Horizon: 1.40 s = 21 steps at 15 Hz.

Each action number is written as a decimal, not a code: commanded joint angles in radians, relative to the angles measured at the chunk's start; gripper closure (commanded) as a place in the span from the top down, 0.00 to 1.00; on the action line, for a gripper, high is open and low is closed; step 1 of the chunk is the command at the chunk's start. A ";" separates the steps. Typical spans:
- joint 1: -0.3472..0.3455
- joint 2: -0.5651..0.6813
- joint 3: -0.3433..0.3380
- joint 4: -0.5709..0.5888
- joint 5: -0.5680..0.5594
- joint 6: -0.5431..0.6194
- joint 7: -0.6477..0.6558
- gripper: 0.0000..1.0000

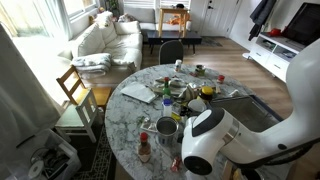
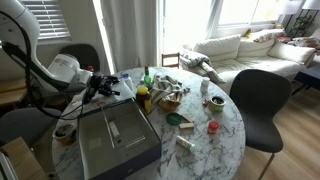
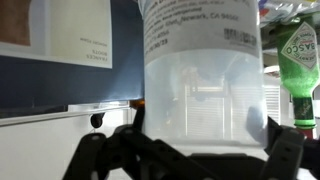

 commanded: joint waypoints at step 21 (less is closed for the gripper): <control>-0.151 -0.269 -0.047 -0.169 0.527 0.616 -0.555 1.00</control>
